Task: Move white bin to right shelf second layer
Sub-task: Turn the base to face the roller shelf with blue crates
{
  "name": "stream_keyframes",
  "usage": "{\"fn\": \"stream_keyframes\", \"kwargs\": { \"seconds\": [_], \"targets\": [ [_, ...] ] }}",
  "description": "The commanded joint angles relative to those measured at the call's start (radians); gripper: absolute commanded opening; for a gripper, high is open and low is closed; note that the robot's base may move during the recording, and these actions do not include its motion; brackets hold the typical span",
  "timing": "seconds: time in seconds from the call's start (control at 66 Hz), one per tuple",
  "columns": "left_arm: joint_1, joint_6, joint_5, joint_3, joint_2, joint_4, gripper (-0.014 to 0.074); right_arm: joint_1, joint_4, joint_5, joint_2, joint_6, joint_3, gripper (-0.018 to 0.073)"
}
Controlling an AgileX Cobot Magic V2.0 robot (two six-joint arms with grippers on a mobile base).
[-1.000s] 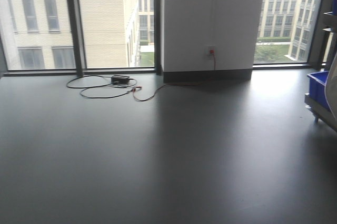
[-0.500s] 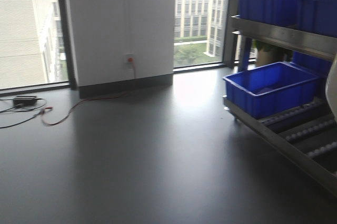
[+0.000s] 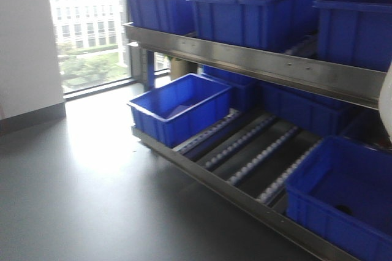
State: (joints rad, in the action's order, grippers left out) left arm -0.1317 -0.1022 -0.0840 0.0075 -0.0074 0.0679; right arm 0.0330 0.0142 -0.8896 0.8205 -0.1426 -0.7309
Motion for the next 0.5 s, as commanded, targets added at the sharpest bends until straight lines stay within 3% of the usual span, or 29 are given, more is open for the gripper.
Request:
{"fn": "stream_keyframes", "kwargs": {
  "seconds": [0.0, 0.485],
  "targets": [
    [-0.004, 0.003, 0.084, 0.037, -0.014, 0.006, 0.0085, 0.000, 0.006, 0.063, -0.006, 0.002, -0.030, 0.0049],
    [-0.004, 0.003, 0.084, 0.037, -0.014, 0.006, 0.0085, 0.000, 0.006, 0.062, -0.006, 0.002, -0.030, 0.0049]
  ]
}}
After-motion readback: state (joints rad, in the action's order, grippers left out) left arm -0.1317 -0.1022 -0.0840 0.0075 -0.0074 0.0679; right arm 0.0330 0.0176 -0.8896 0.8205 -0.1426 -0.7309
